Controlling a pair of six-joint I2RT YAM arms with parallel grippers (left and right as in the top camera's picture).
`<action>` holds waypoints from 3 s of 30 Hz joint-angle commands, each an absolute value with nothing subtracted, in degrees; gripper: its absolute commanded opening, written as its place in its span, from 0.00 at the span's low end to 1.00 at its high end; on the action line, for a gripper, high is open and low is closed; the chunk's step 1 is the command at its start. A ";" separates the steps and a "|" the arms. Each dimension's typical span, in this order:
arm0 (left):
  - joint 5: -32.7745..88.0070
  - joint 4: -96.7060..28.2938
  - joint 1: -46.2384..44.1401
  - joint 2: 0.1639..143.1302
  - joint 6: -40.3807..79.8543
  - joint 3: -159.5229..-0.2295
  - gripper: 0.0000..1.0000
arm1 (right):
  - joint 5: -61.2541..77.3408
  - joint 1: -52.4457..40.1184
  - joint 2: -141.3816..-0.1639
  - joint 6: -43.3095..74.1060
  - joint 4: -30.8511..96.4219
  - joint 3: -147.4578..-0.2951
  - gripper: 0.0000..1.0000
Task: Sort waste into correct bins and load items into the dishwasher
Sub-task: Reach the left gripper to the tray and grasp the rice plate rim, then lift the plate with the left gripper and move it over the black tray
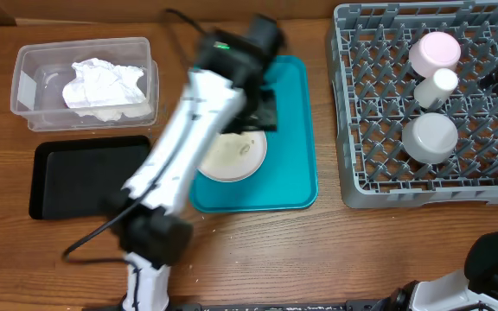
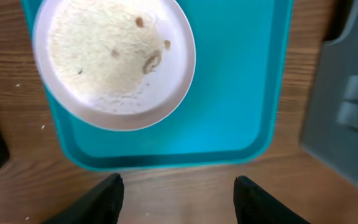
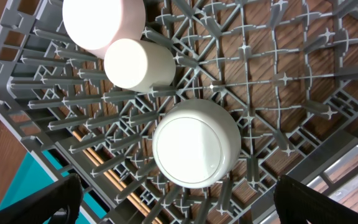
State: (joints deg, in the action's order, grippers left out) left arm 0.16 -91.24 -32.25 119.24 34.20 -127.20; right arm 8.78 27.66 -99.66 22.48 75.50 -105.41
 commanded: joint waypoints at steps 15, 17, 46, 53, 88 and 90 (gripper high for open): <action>-6.02 -83.02 -35.88 141.56 34.13 -126.48 0.48 | 9.06 27.77 -98.91 22.74 75.16 -105.58 1.00; -6.00 -83.02 -35.90 142.63 32.99 -126.45 0.47 | 9.06 27.77 -98.91 22.74 75.16 -105.58 1.00; -9.63 -80.73 -35.92 143.98 32.32 -122.85 0.04 | 9.06 27.77 -98.91 22.74 75.16 -105.58 1.00; -10.74 -82.78 -35.92 143.87 32.36 -123.92 0.04 | 9.06 27.77 -98.91 22.74 75.13 -105.58 1.00; -17.85 -96.86 -24.99 134.56 38.11 -136.05 0.04 | 9.06 27.77 -98.91 22.74 75.16 -105.58 1.00; -16.58 -96.84 -21.89 133.60 38.09 -136.05 0.04 | 9.06 27.77 -98.91 22.74 75.16 -105.58 1.00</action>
State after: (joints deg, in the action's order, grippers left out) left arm -17.78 -96.49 -25.93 138.17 36.56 -134.63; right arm 8.78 27.66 -99.66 22.48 75.48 -105.41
